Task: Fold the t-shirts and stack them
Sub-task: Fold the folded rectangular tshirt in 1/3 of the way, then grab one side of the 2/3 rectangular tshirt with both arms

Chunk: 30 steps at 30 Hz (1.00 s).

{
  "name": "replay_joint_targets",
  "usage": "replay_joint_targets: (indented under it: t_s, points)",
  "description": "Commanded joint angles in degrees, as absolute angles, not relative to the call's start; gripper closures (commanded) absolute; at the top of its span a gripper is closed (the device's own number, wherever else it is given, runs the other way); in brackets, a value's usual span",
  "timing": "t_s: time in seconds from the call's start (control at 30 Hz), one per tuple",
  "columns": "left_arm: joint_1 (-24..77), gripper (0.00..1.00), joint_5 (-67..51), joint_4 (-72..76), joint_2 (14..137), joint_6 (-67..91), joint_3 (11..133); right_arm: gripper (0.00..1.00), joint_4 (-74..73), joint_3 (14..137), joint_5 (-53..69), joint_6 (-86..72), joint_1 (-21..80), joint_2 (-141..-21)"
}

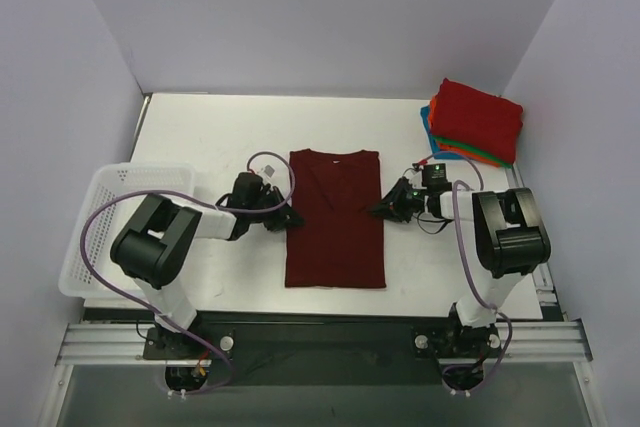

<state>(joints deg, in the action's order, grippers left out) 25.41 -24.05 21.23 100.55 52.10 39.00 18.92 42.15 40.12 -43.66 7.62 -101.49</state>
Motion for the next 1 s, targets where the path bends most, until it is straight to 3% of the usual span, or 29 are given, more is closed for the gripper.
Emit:
replay_joint_targets:
  t_s: [0.0, 0.1, 0.3, 0.47, 0.7, 0.97]
  points:
    - [23.64, 0.98, -23.55, 21.89, 99.76, 50.89, 38.58, 0.85, 14.94, 40.17, 39.20, -41.57, 4.93, -101.34]
    - [23.03, 0.94, -24.69, 21.01, 98.35, 50.45, 39.90, 0.85, 13.11, 40.95, 40.16, -40.43, 3.69, -100.11]
    - [22.68, 0.68, -25.23, 17.85, 94.40, 49.66, 43.77, 0.84, 6.09, 44.20, 36.40, -38.41, 3.60, -93.26]
    - [22.76, 0.46, -21.89, 11.61, 84.92, 47.38, 42.54, 0.72, -1.83, 44.74, 29.36, -37.09, 3.69, -84.13]
    - [25.13, 0.43, -15.30, -4.91, 72.09, 44.04, 36.31, 0.70, -5.63, 34.91, 26.89, -42.87, 10.71, -66.48]
    - [33.55, 0.41, -17.94, 1.23, 62.58, 47.98, 23.83, 0.71, -0.53, 16.03, 28.39, -51.15, 18.54, -53.63]
